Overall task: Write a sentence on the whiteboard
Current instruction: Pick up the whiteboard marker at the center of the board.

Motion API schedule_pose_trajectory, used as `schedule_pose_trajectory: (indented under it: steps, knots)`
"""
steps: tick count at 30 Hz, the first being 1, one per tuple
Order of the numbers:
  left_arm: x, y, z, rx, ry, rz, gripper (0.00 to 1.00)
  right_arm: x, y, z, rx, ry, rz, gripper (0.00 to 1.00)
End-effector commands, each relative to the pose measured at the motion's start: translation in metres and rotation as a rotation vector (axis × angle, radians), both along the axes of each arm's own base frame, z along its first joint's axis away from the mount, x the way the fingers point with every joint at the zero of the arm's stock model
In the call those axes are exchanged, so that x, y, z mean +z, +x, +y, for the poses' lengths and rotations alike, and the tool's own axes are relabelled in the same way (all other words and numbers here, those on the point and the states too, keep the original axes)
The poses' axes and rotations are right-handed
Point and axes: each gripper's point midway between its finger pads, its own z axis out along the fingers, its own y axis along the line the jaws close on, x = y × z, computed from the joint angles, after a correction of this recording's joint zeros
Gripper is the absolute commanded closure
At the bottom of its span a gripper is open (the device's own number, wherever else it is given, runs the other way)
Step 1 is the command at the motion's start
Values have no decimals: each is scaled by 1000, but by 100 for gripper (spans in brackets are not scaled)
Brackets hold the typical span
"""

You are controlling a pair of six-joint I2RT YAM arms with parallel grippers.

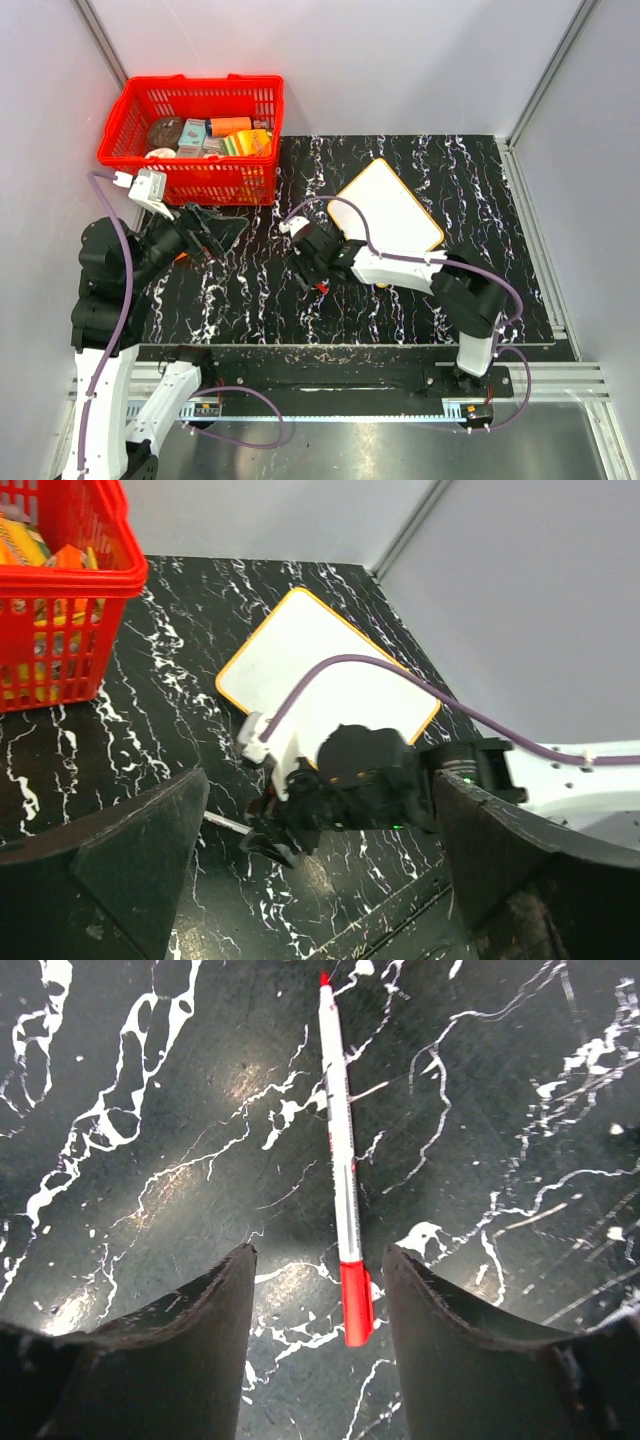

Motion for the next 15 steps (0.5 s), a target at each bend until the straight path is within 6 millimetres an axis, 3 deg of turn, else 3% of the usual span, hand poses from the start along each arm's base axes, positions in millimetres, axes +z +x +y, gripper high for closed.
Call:
schedule_pose_trajectory:
  steps: [1,10,13,15]
  knots:
    - [8,-16,-14,-112,-5,-42,1,-9,2,15,19,-22,-15,42]
    - [9,-23,-17,-149,6,-65,1,-52,-8,-2,43,-156,-1,55]
    - [20,-26,-17,-149,5,-94,1,-67,-16,-6,63,-213,13,61]
    - [31,-28,-16,-146,7,-119,1,-66,-15,-4,63,-236,11,64]
